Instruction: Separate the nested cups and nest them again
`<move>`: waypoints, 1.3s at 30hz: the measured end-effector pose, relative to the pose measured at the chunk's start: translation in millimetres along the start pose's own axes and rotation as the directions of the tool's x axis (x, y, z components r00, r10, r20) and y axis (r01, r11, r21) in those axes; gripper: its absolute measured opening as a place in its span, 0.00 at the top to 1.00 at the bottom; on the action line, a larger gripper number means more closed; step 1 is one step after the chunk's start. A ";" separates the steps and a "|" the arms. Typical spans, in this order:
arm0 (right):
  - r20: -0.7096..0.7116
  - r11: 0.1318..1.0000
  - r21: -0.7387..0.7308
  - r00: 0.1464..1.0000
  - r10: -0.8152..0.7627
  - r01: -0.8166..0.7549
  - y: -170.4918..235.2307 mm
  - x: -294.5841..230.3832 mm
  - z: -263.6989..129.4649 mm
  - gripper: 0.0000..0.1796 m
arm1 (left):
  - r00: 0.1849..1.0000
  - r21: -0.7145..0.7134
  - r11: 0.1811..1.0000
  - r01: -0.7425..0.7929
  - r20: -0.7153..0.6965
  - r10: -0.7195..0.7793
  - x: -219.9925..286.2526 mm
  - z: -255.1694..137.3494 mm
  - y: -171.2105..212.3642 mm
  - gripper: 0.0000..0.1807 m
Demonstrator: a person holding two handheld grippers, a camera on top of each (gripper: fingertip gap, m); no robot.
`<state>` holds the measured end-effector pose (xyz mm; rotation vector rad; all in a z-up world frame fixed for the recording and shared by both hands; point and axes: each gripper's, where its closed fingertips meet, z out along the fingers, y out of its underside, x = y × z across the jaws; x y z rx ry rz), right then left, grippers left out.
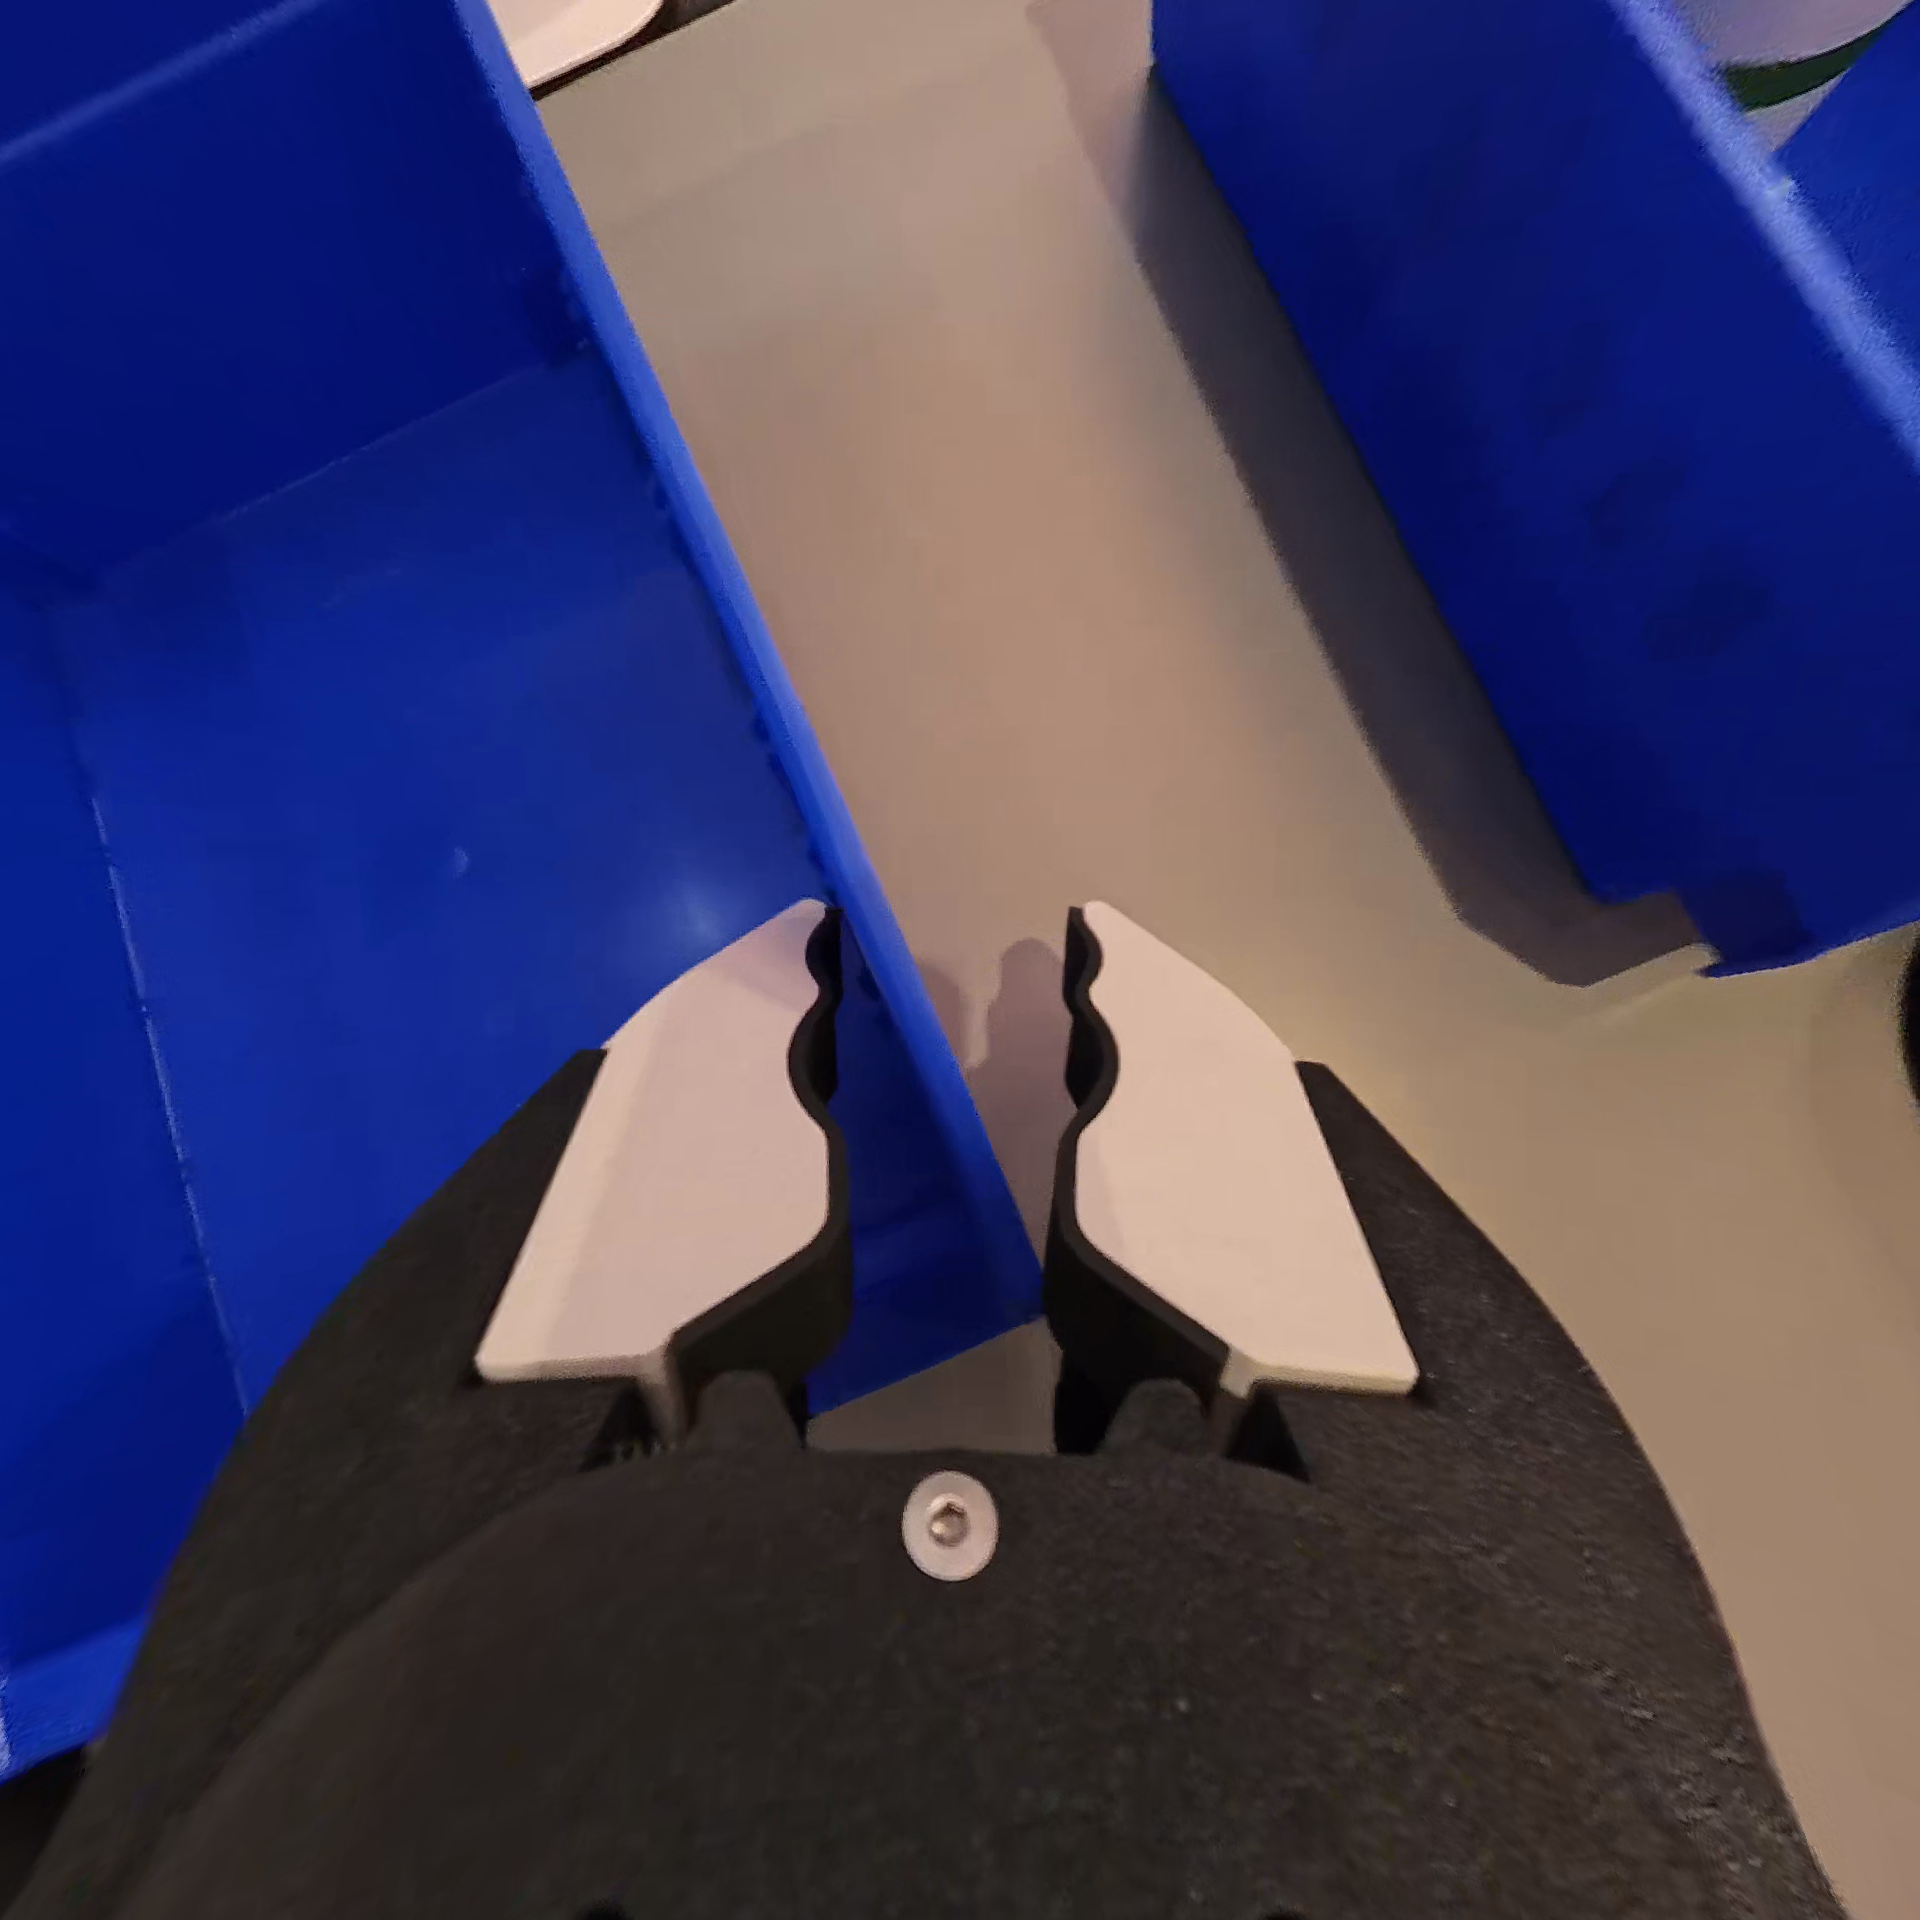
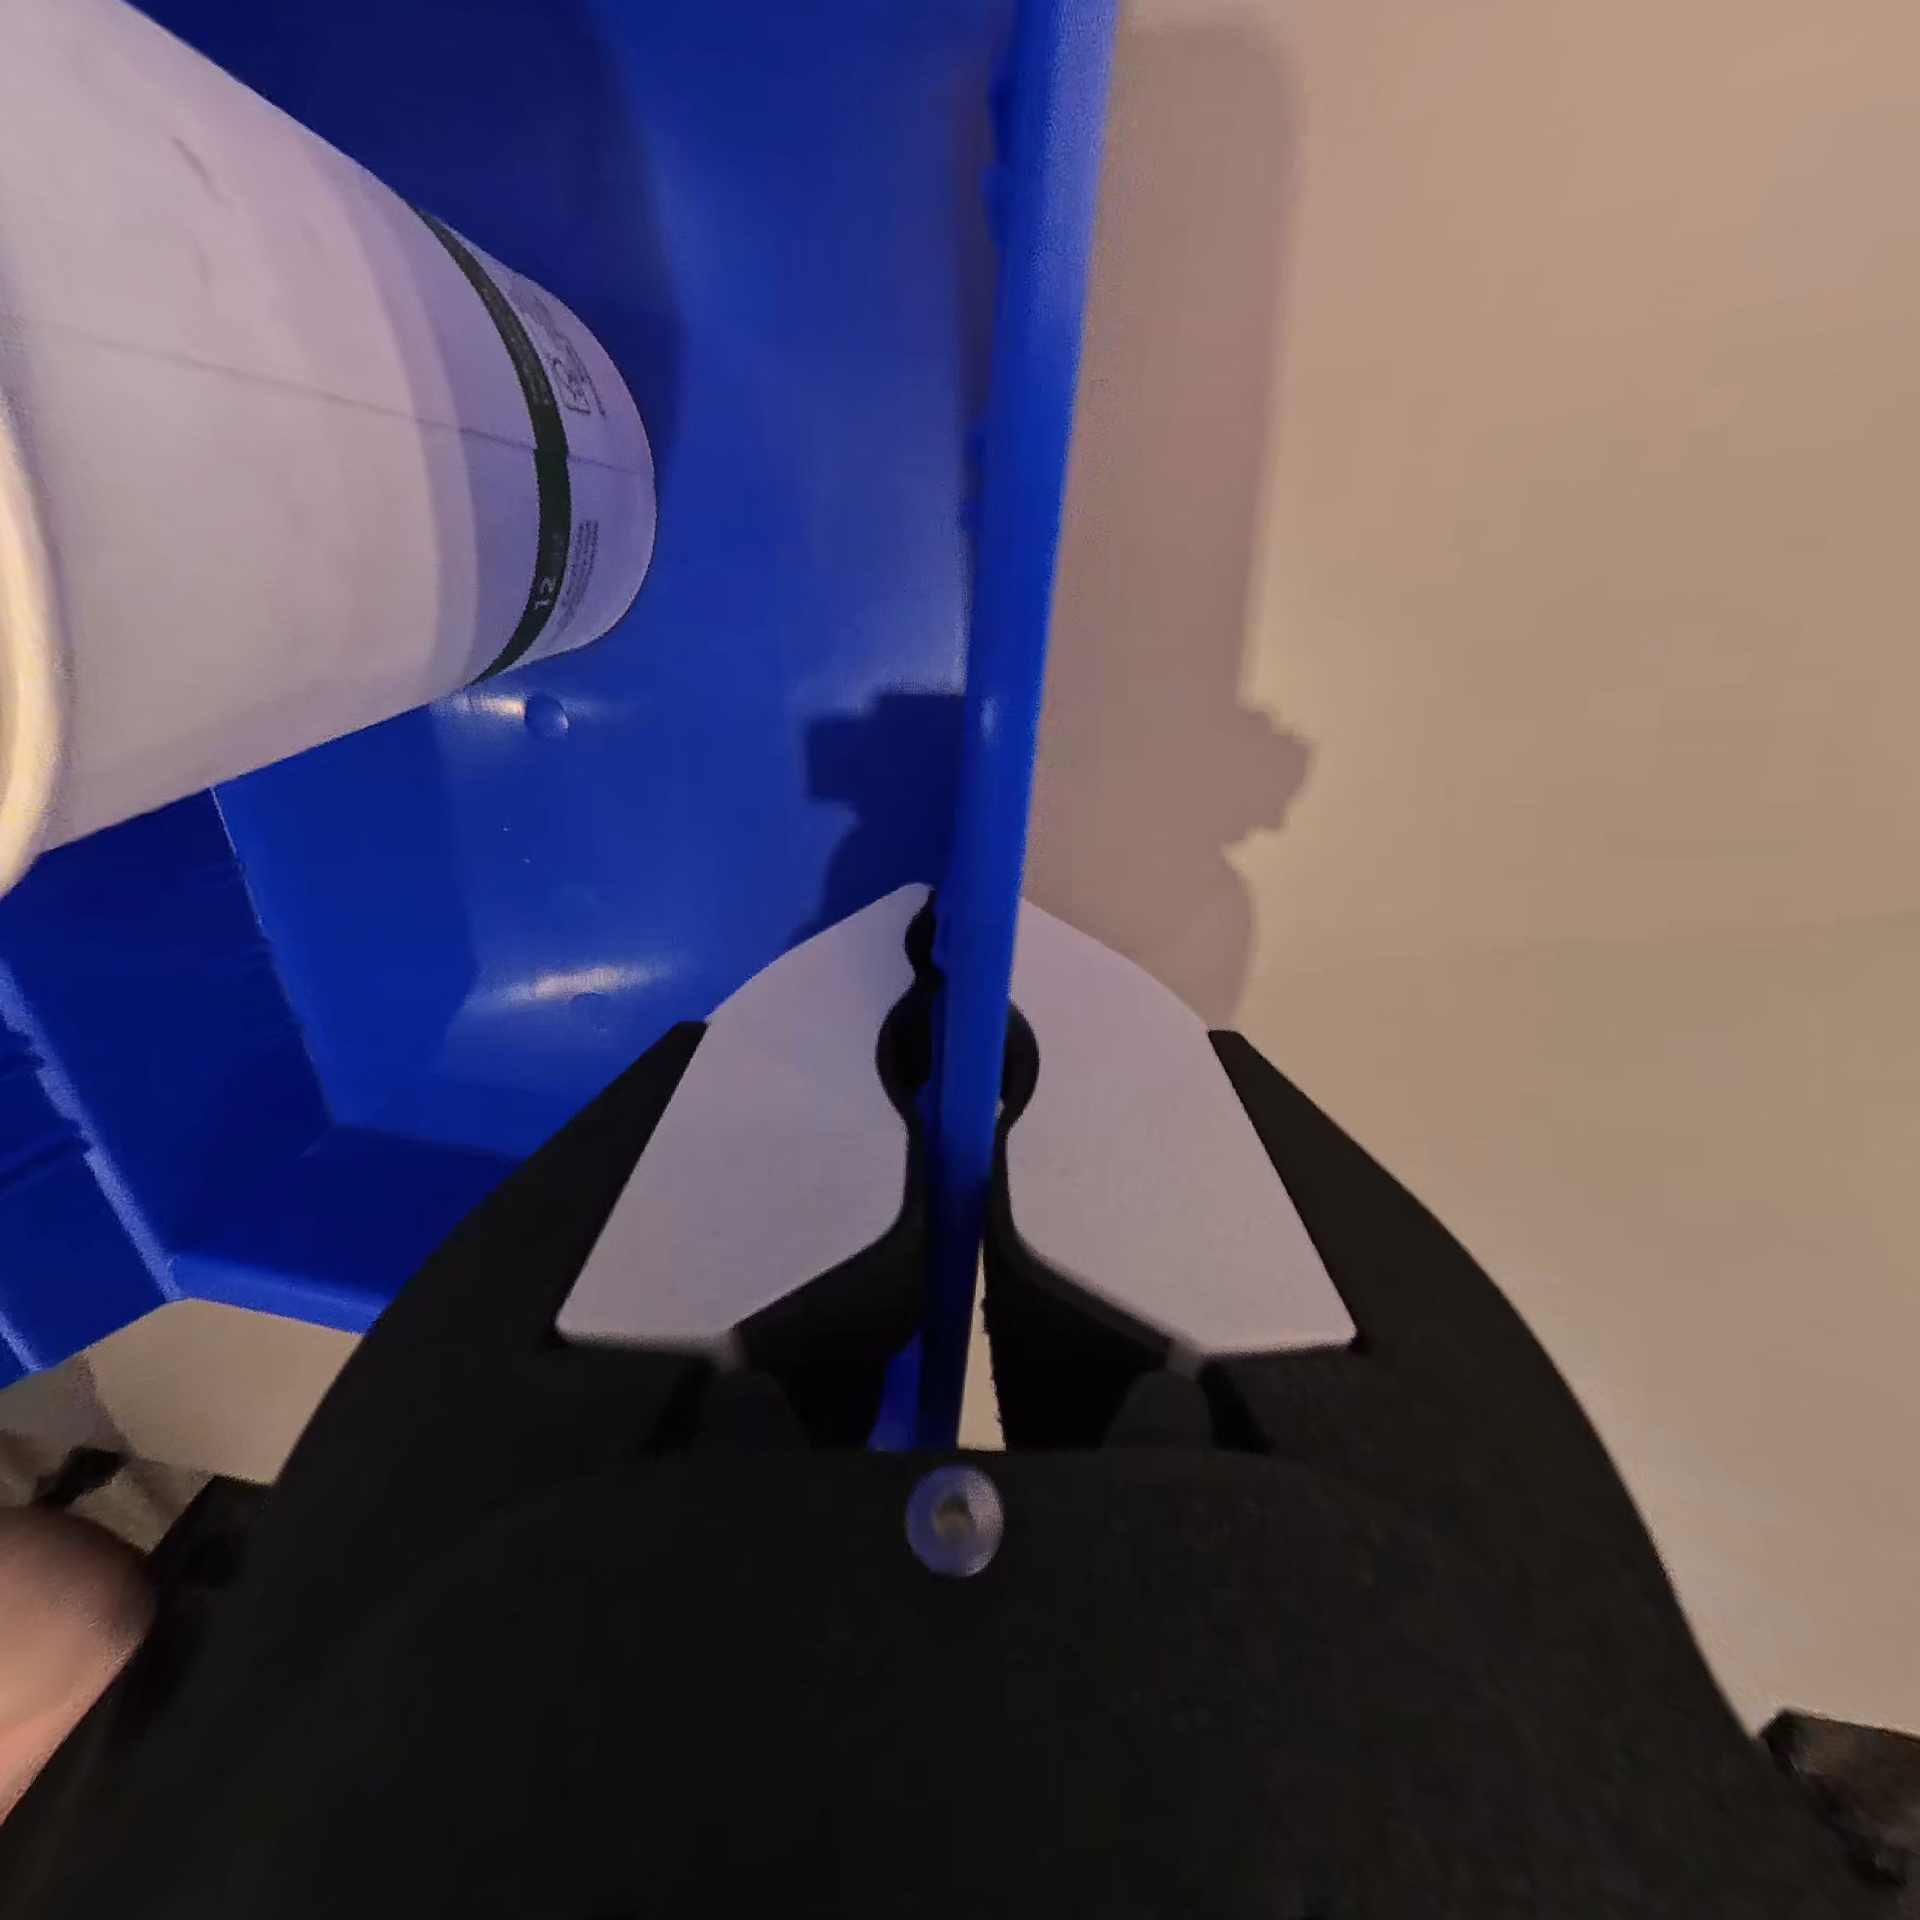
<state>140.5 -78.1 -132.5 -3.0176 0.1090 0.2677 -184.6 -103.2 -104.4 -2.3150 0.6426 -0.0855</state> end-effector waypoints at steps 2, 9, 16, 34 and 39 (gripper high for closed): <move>-0.006 0.999 -0.040 1.000 -0.007 0.007 4.2 -1.6 -0.1 0.97 | 0.998 0.045 0.998 0.034 -0.057 -0.031 8.6 -3.6 -4.3 0.74; 0.021 0.999 -0.043 1.000 0.004 -0.003 4.3 -0.8 -0.1 0.97 | 0.961 0.275 0.953 0.126 -0.272 -0.049 14.4 -75.4 -19.4 0.68; 0.050 0.998 -0.064 0.999 -0.002 0.005 9.8 7.6 -3.6 0.97 | 0.972 0.335 0.938 0.086 -0.235 -0.005 -36.3 -131.4 26.5 0.71; 0.045 0.990 -0.073 0.992 -0.115 0.118 -9.2 -124.8 -144.6 0.98 | 0.969 0.319 0.915 0.247 -0.111 -0.223 -183.9 -177.0 128.1 0.73; 0.134 0.963 -0.081 0.960 -0.245 0.257 -25.7 -245.3 -156.9 0.98 | 0.958 0.307 0.907 0.287 -0.079 -0.276 -213.2 -185.4 151.2 0.72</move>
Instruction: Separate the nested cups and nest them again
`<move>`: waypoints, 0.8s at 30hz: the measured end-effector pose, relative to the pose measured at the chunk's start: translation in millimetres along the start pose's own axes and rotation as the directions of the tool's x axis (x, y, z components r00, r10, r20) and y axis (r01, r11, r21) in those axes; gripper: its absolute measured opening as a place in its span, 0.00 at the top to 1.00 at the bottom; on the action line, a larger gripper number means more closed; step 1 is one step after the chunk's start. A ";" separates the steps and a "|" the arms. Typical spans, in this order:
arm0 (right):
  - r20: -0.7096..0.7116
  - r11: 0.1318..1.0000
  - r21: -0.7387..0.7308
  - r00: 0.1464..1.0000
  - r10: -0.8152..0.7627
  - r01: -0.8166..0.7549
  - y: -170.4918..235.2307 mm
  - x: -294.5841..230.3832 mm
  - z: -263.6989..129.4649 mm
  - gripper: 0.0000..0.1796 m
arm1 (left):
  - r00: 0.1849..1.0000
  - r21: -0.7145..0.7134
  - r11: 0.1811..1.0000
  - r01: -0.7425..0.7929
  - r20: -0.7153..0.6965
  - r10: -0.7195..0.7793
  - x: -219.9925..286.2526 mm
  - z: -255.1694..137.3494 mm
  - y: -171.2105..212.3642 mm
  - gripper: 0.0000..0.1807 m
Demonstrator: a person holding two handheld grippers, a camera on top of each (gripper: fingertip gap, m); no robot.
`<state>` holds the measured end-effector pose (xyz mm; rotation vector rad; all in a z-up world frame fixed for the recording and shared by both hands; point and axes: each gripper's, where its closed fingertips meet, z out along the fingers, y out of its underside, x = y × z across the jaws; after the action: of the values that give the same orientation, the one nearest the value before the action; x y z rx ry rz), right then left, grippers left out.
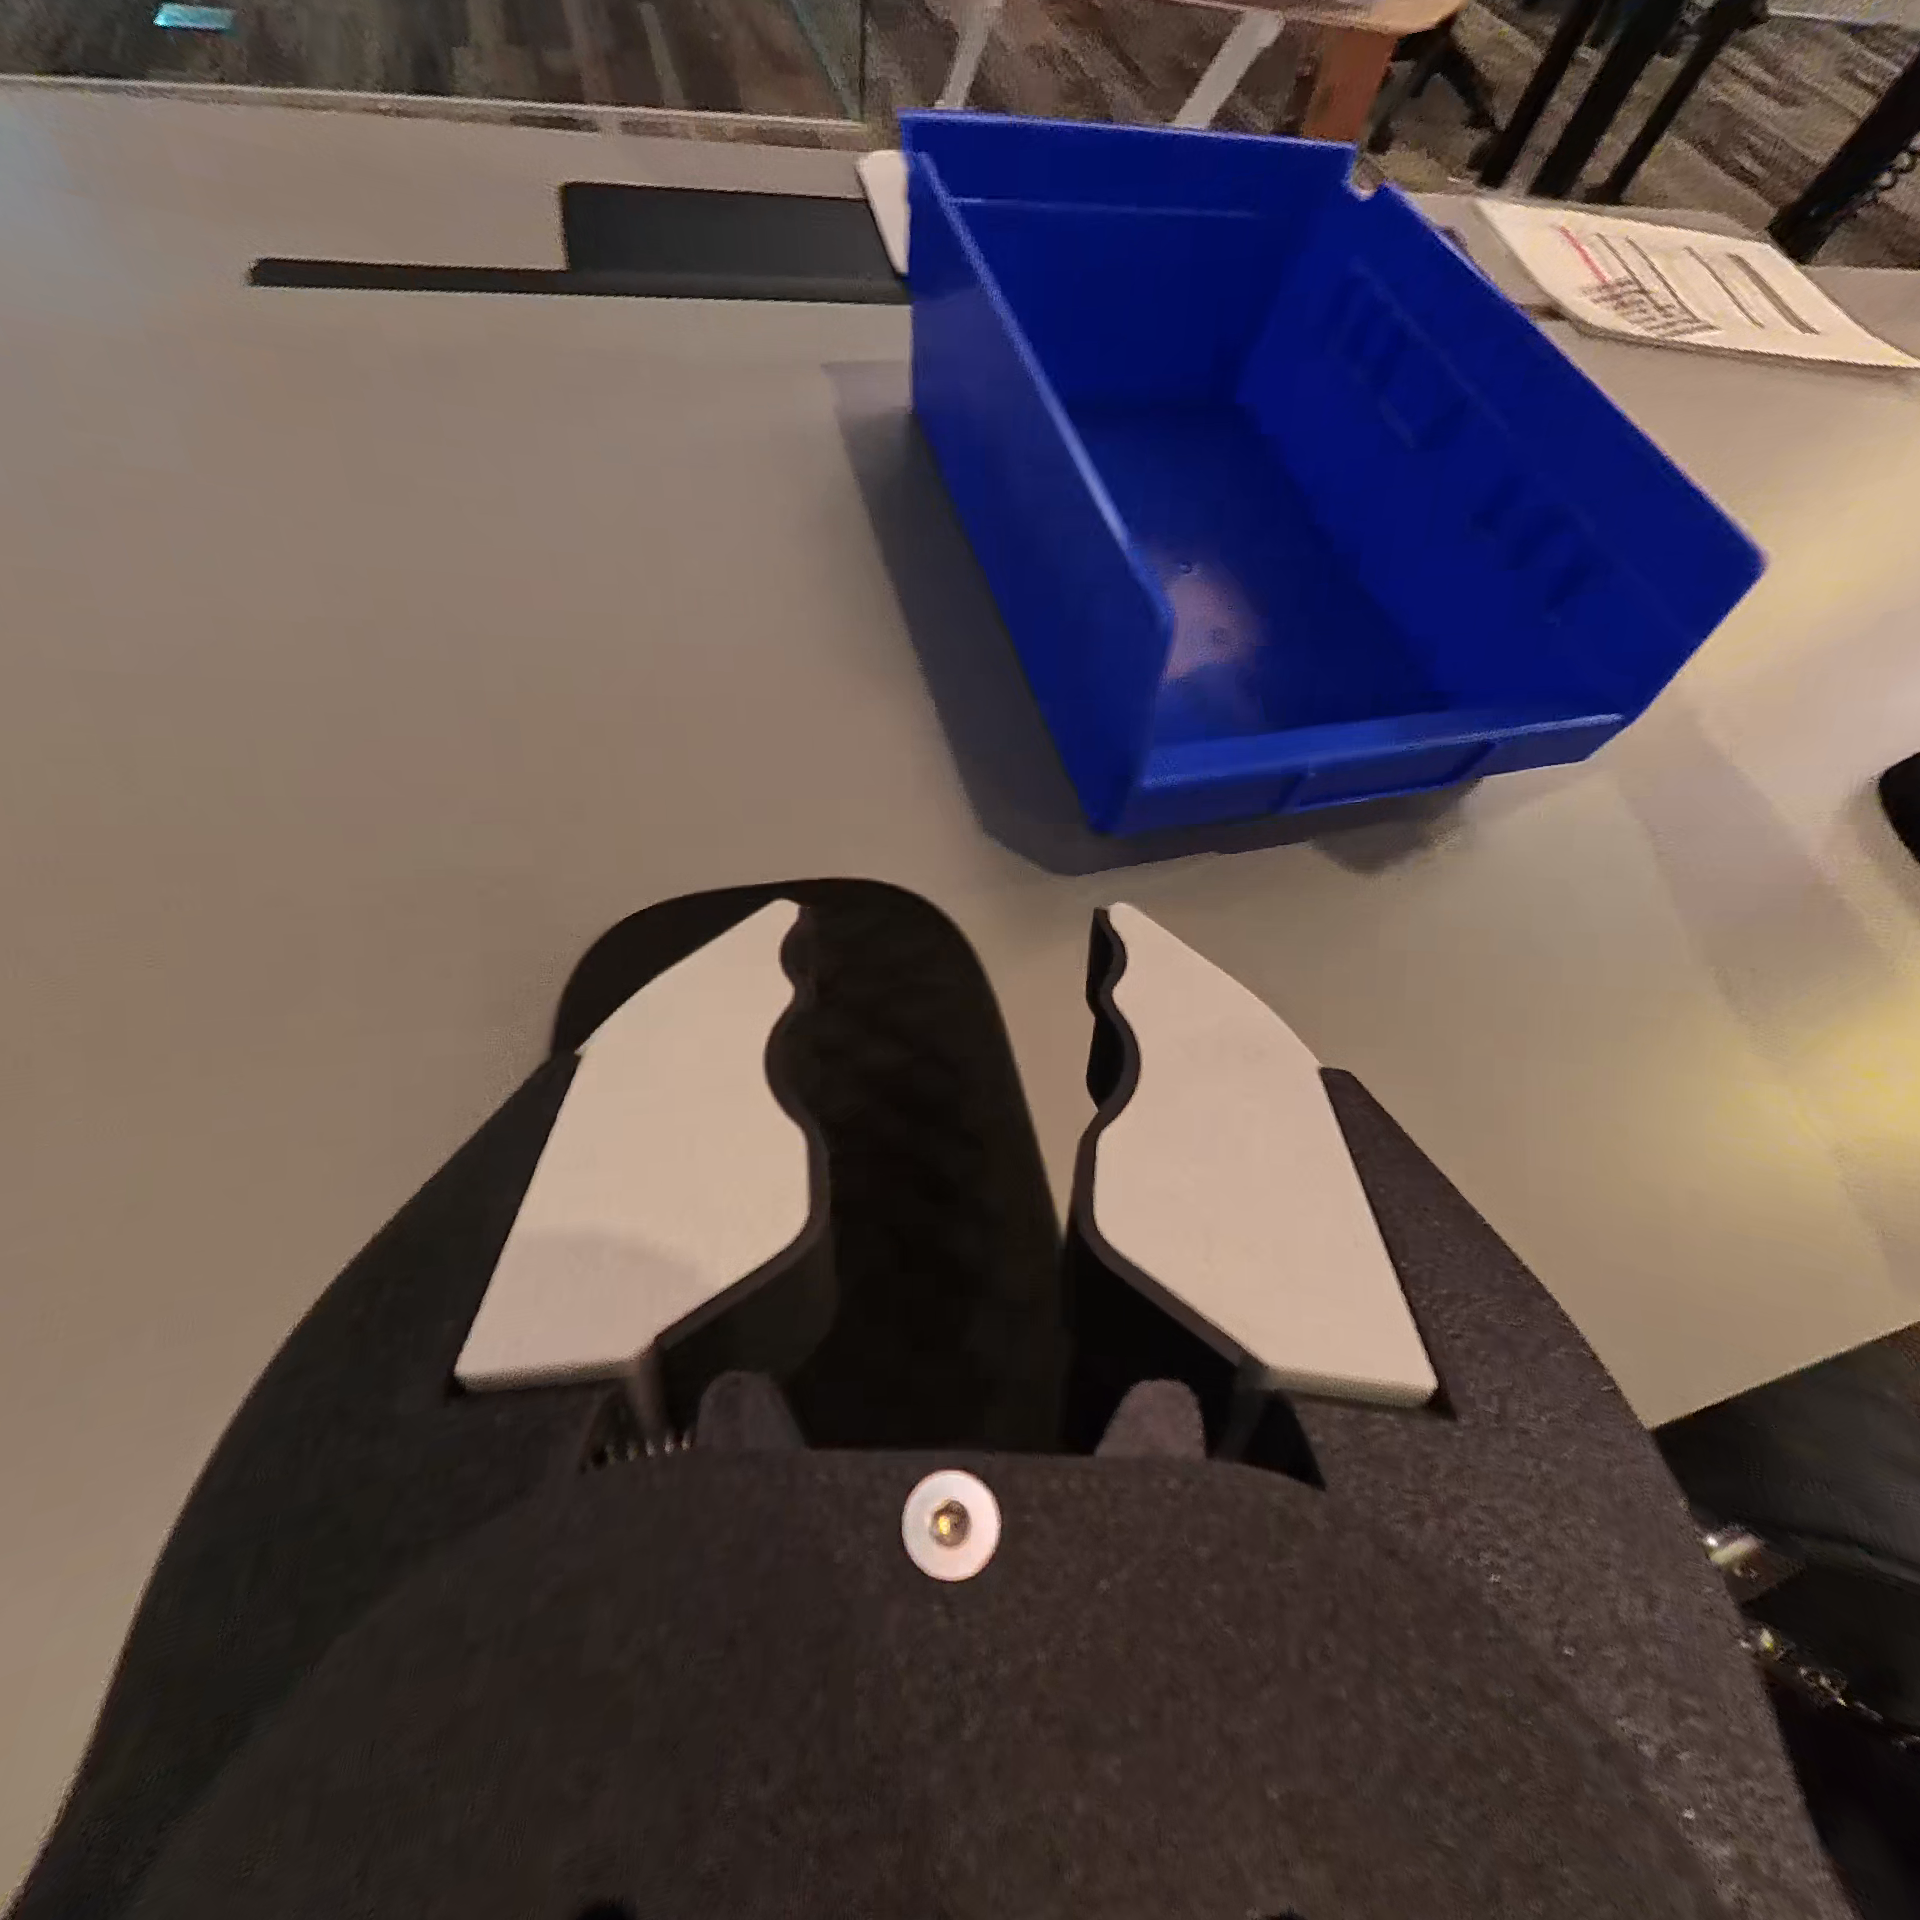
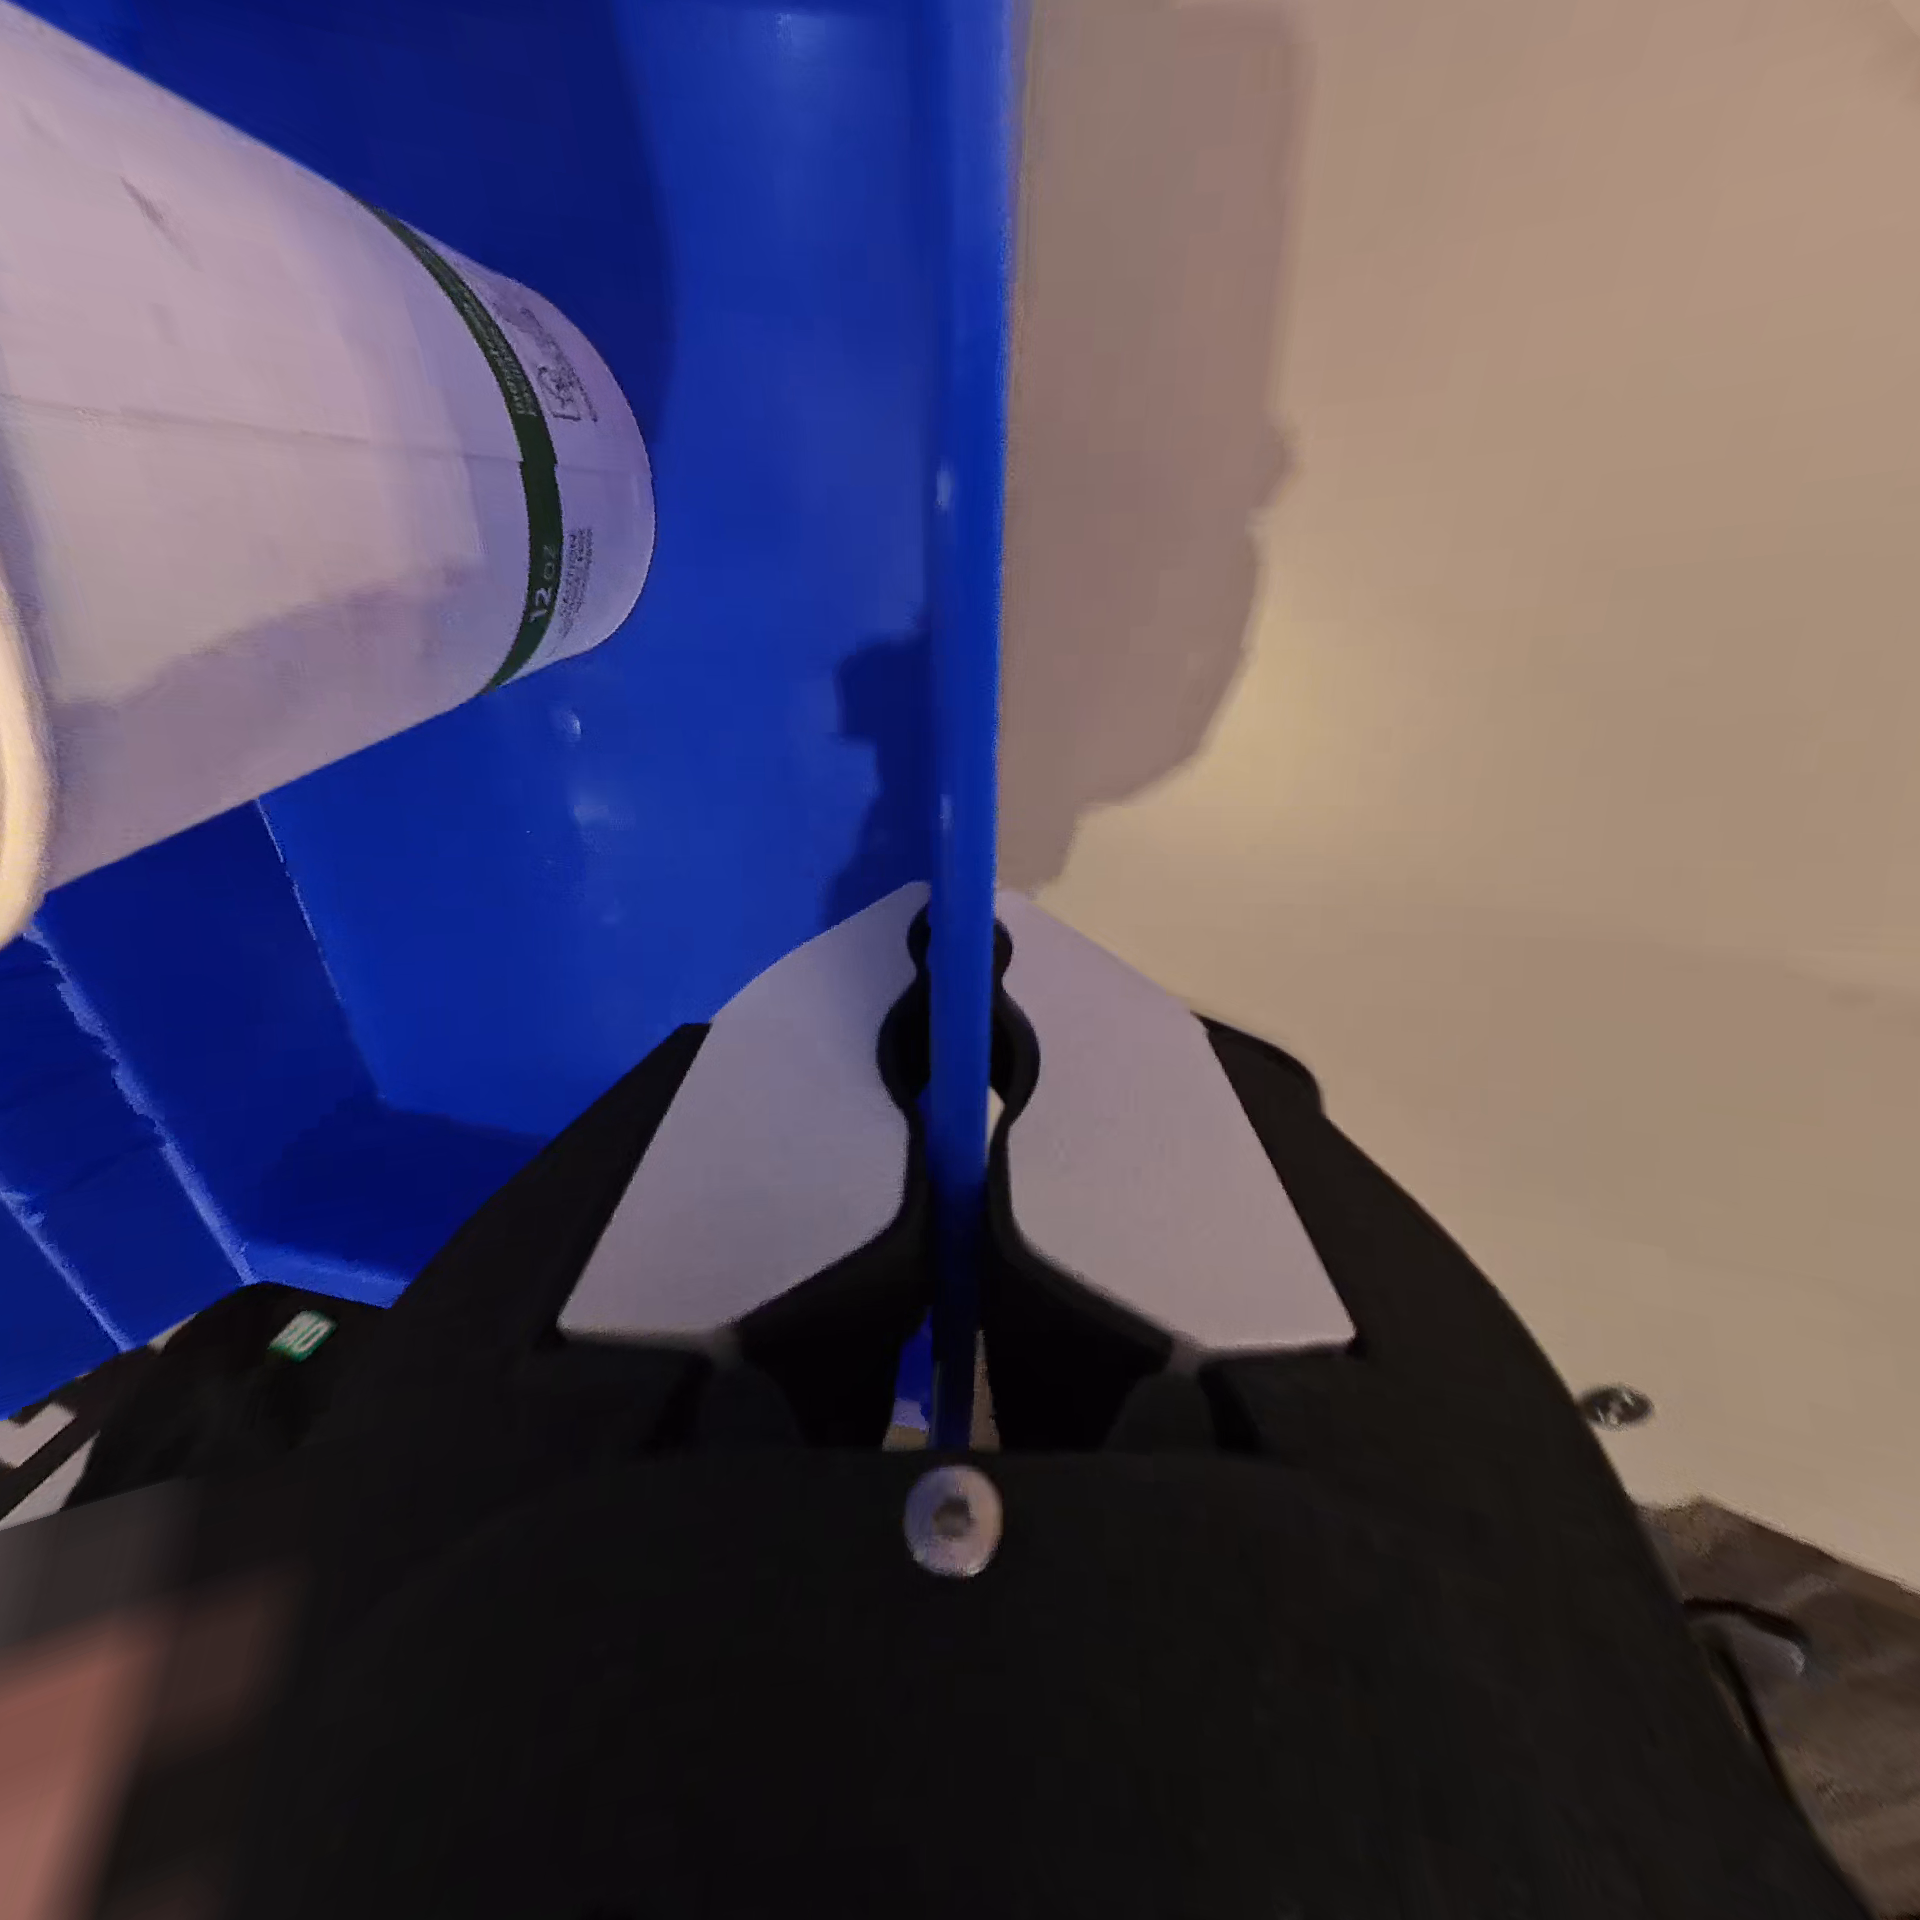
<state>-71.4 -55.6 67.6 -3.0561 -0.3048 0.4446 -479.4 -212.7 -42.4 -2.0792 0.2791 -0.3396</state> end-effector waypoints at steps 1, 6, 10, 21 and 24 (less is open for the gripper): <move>0.012 0.999 0.002 0.999 -0.036 0.036 -11.3 -23.9 5.0 0.98 | 1.000 0.003 1.000 0.007 0.013 -0.007 -7.5 -4.3 1.1 0.72; 0.026 0.978 0.027 0.978 -0.207 0.206 -65.9 -140.3 46.1 0.97 | 0.993 0.022 0.998 0.051 0.107 -0.053 -55.3 -31.0 7.9 0.72; 0.058 0.954 0.015 0.952 -0.301 0.301 -97.7 -224.8 96.9 0.98 | 0.970 0.033 0.995 0.094 0.224 -0.099 -104.9 -55.6 16.0 0.72; 0.097 0.910 -0.070 0.911 -0.401 0.409 -149.3 -354.1 228.7 0.98 | 0.919 0.024 0.984 0.176 0.354 -0.173 -178.4 -81.8 48.3 0.71; 0.076 0.915 -0.059 0.916 -0.393 0.398 -158.8 -359.0 254.1 0.98 | 0.918 0.009 0.985 0.172 0.361 -0.163 -184.3 -73.1 49.2 0.69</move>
<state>-511.2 31.0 -65.5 -2.9354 -0.9408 0.5106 -680.2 -234.6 -72.8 -2.1463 -0.1185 -0.0495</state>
